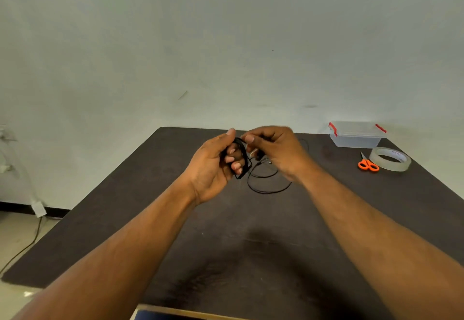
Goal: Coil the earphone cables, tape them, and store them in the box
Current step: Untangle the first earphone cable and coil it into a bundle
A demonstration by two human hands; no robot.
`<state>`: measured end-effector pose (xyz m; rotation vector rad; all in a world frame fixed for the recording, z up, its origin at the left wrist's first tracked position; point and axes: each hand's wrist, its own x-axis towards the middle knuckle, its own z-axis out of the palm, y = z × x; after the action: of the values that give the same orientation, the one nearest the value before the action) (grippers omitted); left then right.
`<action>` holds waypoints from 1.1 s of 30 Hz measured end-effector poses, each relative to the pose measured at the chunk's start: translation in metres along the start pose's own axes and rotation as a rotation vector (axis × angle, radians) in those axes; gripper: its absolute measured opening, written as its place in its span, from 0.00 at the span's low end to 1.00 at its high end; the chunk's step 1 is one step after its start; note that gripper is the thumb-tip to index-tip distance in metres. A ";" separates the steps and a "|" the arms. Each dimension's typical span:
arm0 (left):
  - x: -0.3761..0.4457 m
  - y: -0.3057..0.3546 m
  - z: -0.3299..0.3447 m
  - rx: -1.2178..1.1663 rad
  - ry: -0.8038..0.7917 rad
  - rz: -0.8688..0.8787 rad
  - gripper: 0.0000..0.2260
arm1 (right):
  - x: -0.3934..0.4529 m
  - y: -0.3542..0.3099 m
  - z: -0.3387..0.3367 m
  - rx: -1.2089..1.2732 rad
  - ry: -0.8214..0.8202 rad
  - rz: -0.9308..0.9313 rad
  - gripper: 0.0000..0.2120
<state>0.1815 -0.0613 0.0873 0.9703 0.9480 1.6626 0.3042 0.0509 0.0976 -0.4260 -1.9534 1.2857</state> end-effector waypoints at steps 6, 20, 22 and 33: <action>0.004 -0.004 -0.003 -0.025 0.243 0.039 0.21 | -0.013 0.023 0.035 0.183 0.122 0.017 0.06; 0.006 -0.008 -0.007 0.185 0.202 0.136 0.20 | -0.022 0.015 0.032 0.156 0.092 -0.031 0.07; 0.006 -0.008 -0.008 0.223 0.161 0.125 0.19 | -0.021 0.015 0.031 0.286 0.060 0.060 0.07; 0.011 -0.016 -0.012 0.381 0.195 0.120 0.18 | -0.021 0.030 0.035 0.310 -0.016 0.300 0.08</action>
<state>0.1734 -0.0489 0.0701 1.1477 1.3971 1.7339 0.2887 0.0284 0.0547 -0.5667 -1.7059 1.7555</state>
